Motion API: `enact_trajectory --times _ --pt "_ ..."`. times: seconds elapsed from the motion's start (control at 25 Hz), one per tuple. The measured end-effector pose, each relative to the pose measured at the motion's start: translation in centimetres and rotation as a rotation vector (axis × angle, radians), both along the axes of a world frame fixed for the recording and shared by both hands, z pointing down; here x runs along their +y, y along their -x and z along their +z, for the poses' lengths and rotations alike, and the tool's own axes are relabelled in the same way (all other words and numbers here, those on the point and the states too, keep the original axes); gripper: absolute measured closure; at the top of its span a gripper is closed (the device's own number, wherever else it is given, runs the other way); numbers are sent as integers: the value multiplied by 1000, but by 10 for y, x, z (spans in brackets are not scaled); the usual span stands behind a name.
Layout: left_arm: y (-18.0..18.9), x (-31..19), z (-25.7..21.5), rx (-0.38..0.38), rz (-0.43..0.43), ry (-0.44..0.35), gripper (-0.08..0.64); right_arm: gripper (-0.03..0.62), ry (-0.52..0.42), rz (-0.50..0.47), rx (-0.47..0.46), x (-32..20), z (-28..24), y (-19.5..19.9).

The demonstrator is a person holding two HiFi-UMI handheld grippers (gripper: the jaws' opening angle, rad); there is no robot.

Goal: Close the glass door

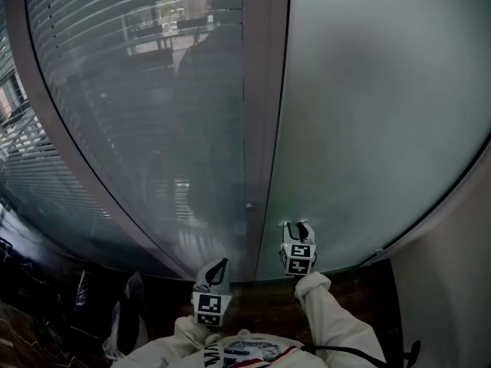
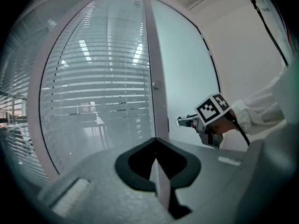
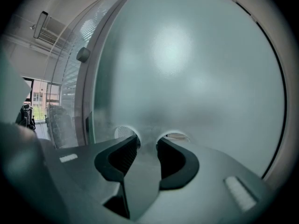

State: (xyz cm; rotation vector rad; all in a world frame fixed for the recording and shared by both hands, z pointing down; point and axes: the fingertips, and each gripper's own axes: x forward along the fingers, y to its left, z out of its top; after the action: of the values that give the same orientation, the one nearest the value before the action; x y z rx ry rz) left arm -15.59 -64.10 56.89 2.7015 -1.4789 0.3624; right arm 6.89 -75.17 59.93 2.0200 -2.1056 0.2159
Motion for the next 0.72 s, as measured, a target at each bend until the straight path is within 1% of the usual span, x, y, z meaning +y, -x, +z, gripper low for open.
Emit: enact_trajectory --times 0.24,0.36,0.72 --pt "-6 0 3 2 13 13 558 453 8 -6 -21 -13 1 -2" --pt "-9 -1 4 5 20 16 557 451 -9 -1 -30 -21 -2 -3" --pt "-14 -3 8 11 40 23 557 446 15 -21 -15 -30 -5 3"
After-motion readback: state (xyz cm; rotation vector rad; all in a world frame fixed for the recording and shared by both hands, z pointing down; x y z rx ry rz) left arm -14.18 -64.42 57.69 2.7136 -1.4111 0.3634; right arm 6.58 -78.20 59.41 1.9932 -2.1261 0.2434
